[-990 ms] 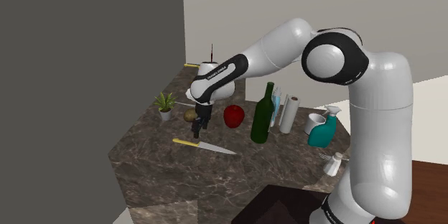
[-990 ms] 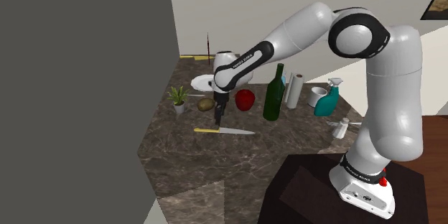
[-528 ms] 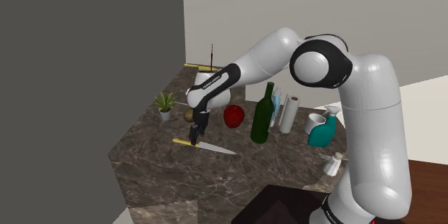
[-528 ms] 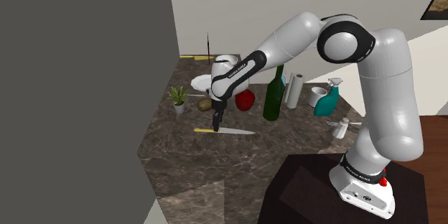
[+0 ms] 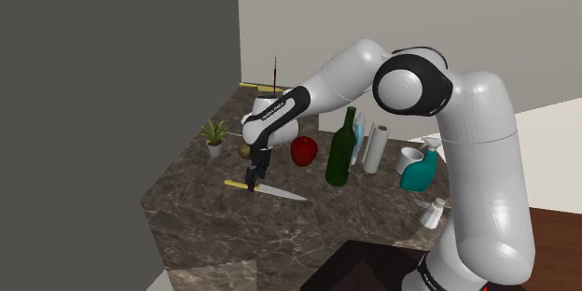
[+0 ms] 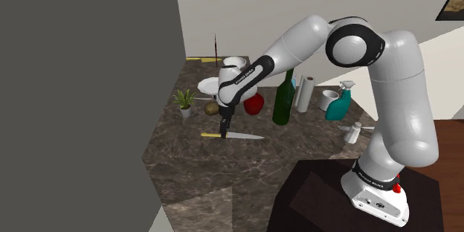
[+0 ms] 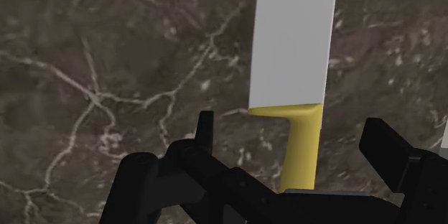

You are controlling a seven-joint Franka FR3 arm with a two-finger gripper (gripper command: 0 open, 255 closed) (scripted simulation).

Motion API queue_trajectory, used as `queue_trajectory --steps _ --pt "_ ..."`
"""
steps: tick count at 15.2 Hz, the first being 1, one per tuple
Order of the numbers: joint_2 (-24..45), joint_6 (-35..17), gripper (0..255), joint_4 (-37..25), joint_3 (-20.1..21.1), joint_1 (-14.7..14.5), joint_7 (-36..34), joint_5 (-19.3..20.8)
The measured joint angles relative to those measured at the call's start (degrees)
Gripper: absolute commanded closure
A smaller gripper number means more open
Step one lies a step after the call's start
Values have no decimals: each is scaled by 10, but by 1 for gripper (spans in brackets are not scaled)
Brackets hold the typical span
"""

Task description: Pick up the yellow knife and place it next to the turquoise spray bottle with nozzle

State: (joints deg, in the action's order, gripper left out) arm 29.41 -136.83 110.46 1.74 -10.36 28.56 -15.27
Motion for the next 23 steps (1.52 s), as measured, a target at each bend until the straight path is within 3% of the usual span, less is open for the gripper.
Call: queue_trajectory --steps 1,11,23 --pt "0 0 255 0 0 0 0 0" --pt "-2 -2 255 -3 1 -1 0 -1" --pt "-59 60 255 -3 -5 -1 -16 10"
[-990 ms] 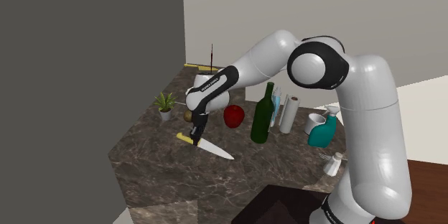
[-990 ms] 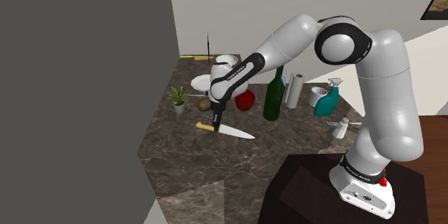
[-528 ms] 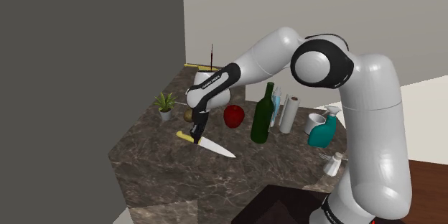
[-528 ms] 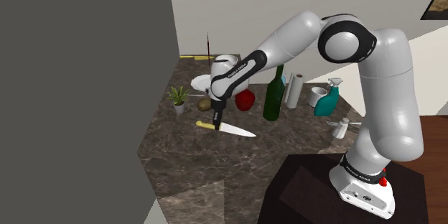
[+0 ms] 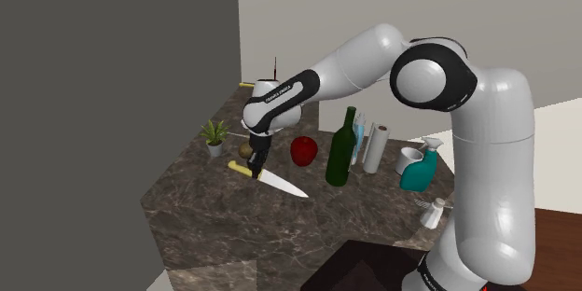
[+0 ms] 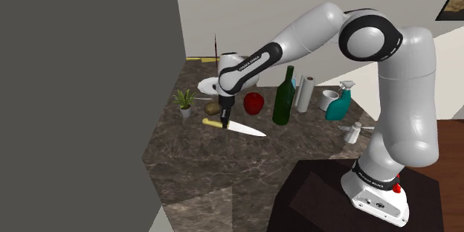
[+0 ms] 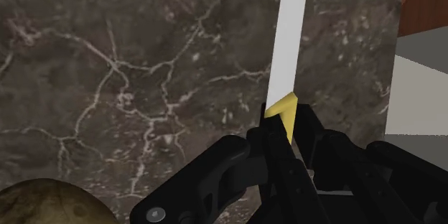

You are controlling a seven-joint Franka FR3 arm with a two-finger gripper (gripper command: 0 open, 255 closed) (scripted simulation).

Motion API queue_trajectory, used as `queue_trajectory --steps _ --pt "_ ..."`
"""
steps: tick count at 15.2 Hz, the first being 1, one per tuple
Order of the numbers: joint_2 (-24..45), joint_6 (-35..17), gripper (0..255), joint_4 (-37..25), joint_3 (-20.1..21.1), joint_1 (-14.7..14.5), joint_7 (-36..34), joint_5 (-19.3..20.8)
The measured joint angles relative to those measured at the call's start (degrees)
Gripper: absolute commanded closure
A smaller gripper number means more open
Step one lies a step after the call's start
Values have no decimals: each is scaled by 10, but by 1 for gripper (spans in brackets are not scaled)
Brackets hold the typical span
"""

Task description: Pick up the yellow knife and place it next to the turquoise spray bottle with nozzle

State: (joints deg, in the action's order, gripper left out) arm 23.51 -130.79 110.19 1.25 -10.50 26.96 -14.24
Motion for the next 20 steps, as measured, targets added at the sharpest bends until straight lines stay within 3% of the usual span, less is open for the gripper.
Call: queue_trajectory --steps 20 --pt "-77 128 255 -53 -5 0 -30 17"
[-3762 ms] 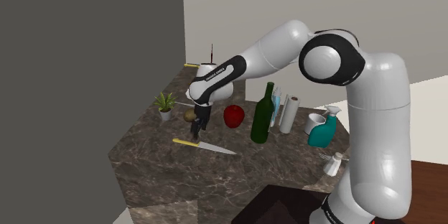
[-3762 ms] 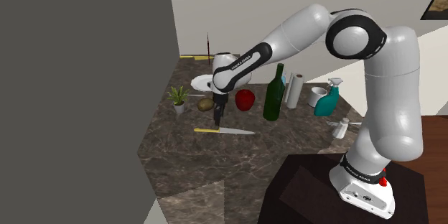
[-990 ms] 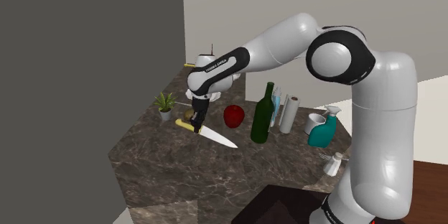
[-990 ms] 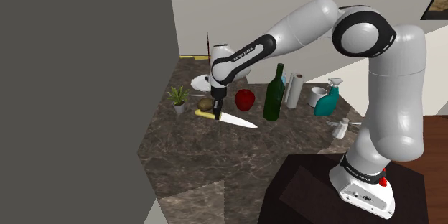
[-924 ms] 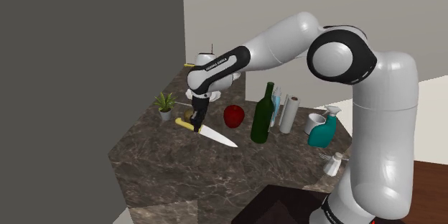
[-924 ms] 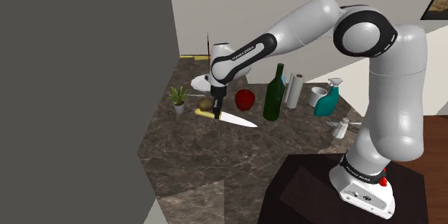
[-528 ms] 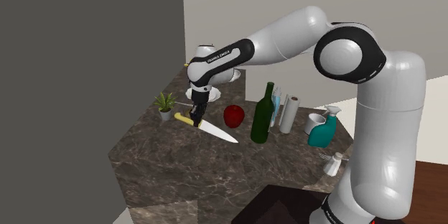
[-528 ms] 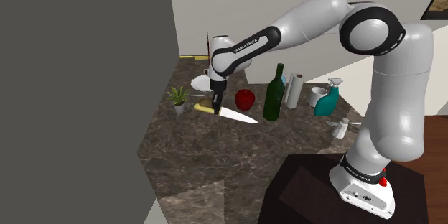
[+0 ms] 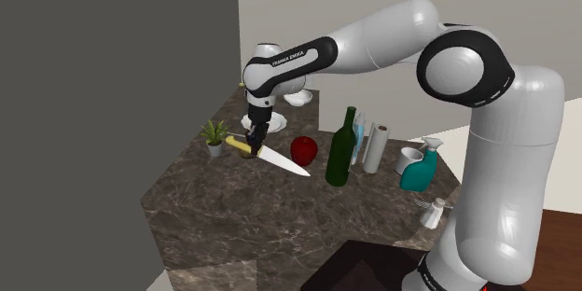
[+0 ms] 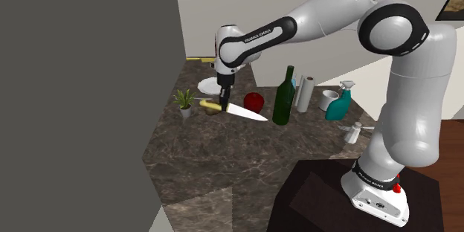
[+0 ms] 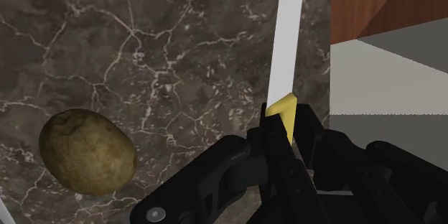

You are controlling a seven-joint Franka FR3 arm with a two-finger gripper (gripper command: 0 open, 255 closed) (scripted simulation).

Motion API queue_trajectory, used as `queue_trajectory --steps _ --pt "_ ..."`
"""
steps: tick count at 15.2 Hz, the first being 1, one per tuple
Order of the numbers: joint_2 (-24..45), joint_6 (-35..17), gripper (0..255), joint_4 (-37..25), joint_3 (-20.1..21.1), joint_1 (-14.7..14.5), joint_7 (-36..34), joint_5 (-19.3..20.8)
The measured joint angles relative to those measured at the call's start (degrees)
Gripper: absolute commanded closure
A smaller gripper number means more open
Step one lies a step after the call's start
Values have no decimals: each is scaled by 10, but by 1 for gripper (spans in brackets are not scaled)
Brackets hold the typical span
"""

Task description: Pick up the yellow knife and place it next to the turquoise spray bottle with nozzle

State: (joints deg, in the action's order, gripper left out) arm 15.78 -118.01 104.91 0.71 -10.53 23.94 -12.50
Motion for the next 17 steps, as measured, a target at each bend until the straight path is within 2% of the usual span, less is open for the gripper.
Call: queue_trajectory --steps 17 --pt "-38 117 255 -81 -2 2 -23 9"
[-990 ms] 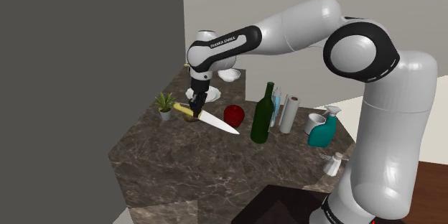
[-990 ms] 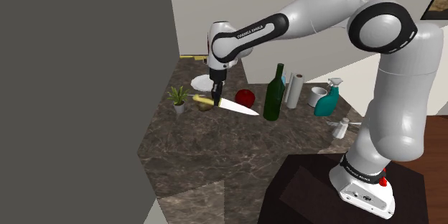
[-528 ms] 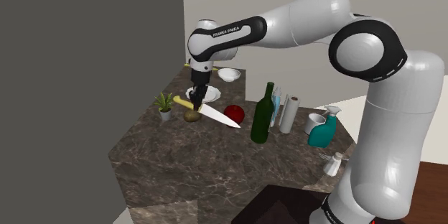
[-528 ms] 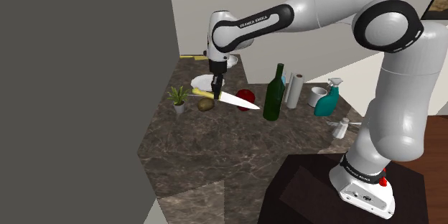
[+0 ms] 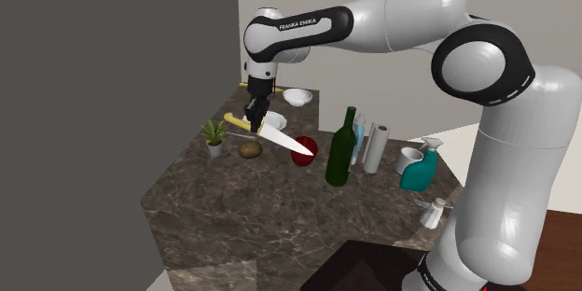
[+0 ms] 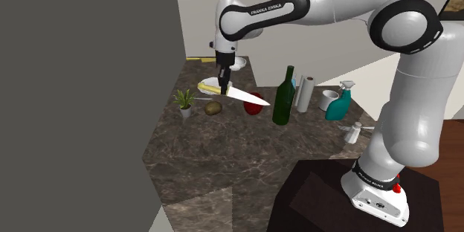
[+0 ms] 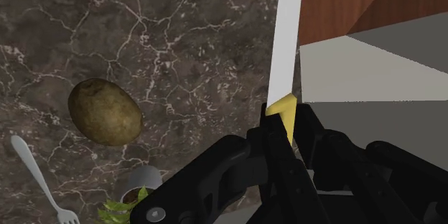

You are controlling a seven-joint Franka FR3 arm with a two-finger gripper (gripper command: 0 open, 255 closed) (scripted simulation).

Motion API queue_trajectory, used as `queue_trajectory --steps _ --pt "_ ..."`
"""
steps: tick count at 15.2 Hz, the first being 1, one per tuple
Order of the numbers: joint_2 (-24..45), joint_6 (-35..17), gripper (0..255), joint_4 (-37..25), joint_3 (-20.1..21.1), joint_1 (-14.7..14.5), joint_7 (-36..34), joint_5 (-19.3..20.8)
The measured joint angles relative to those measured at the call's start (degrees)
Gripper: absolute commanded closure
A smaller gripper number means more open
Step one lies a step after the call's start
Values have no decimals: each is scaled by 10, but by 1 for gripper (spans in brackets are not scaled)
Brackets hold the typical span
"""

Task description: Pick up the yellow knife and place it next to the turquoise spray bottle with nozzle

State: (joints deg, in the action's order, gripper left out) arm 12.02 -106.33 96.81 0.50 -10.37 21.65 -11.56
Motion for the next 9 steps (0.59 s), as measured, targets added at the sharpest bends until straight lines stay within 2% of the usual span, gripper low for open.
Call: queue_trajectory --steps 9 --pt "-6 67 255 -62 0 1 -12 3"
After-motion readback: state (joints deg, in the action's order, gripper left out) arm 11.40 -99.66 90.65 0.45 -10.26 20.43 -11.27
